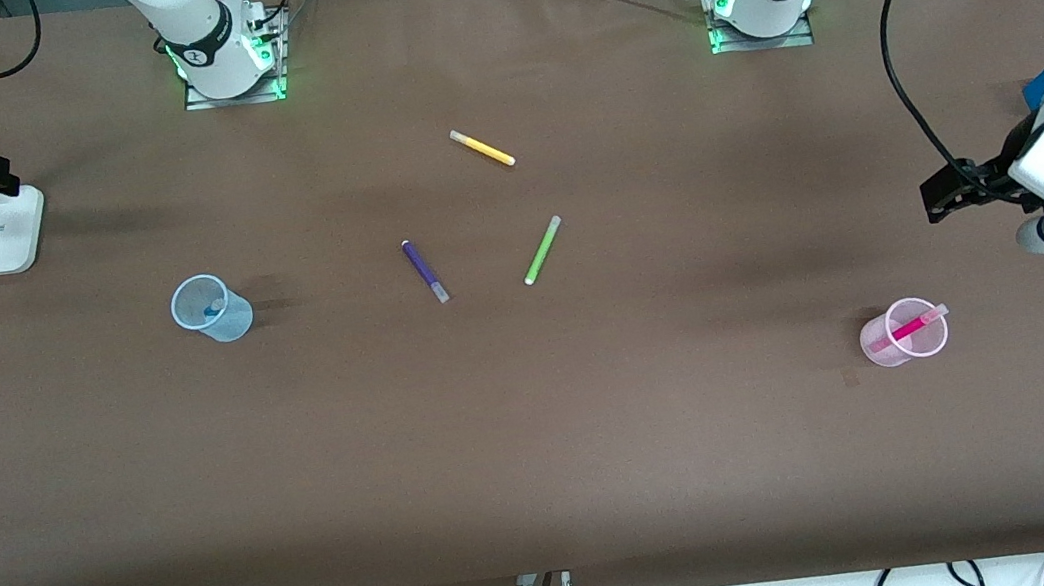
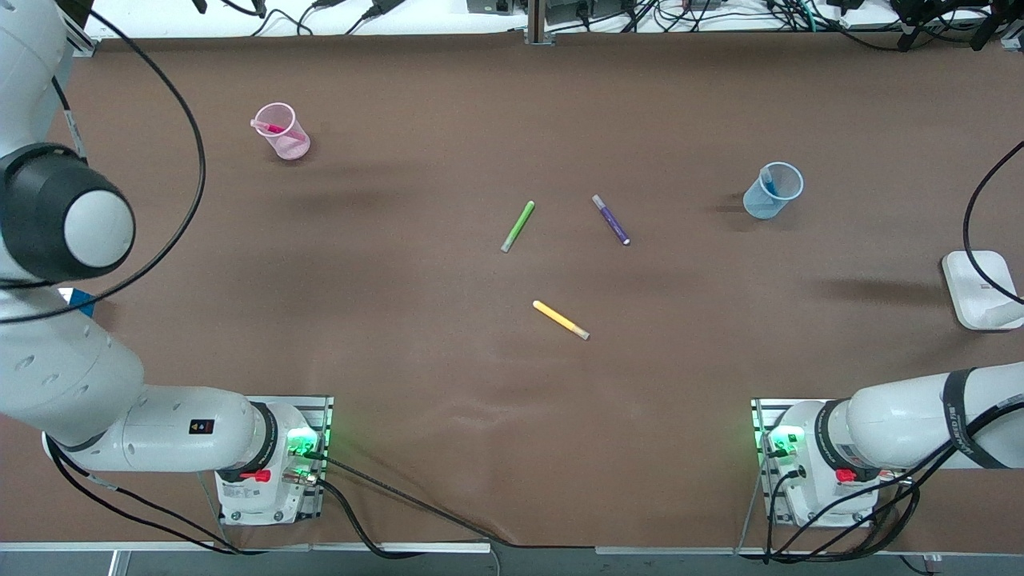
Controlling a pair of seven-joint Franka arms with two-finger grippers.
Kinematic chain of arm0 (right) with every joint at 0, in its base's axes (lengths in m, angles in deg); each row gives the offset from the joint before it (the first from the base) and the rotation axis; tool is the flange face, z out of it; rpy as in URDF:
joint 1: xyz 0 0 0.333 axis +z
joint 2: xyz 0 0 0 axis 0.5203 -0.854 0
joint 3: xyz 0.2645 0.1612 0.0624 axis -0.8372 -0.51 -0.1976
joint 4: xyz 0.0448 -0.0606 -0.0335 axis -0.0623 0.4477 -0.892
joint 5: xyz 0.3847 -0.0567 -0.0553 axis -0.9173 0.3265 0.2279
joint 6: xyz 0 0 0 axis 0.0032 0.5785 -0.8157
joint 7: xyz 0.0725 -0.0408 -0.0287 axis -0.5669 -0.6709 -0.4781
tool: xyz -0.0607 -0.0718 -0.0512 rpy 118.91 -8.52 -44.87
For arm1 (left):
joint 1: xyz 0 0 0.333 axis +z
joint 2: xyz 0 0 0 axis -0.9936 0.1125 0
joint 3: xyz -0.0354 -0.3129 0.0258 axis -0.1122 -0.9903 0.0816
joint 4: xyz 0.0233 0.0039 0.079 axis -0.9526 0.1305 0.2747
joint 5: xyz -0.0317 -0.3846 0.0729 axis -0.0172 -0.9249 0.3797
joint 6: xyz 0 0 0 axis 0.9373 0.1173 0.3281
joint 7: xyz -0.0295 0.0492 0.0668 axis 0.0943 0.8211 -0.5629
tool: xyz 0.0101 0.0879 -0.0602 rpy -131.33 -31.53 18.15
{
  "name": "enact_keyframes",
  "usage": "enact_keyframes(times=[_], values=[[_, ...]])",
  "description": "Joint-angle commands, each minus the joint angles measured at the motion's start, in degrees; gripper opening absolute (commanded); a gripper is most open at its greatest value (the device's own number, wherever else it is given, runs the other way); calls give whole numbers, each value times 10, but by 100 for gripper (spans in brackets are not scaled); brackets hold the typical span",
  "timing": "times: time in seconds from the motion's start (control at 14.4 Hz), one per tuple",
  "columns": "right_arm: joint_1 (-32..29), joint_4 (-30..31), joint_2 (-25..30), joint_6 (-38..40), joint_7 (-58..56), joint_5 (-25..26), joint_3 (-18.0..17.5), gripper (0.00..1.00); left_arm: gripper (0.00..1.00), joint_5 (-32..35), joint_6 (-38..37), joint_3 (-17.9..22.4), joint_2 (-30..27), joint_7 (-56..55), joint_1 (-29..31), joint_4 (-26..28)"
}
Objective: Place pink and blue markers in matching cups
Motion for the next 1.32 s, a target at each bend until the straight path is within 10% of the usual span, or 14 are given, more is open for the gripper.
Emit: enact_keyframes(times=[0.0, 1.25], values=[[-2, -16, -6, 10, 5, 6, -3, 100, 100, -17, 63, 39, -118, -1, -27, 163], [-3, -16, -9, 9, 6, 1, -1, 100, 100, -32, 63, 72, -111, 1, -61, 159]])
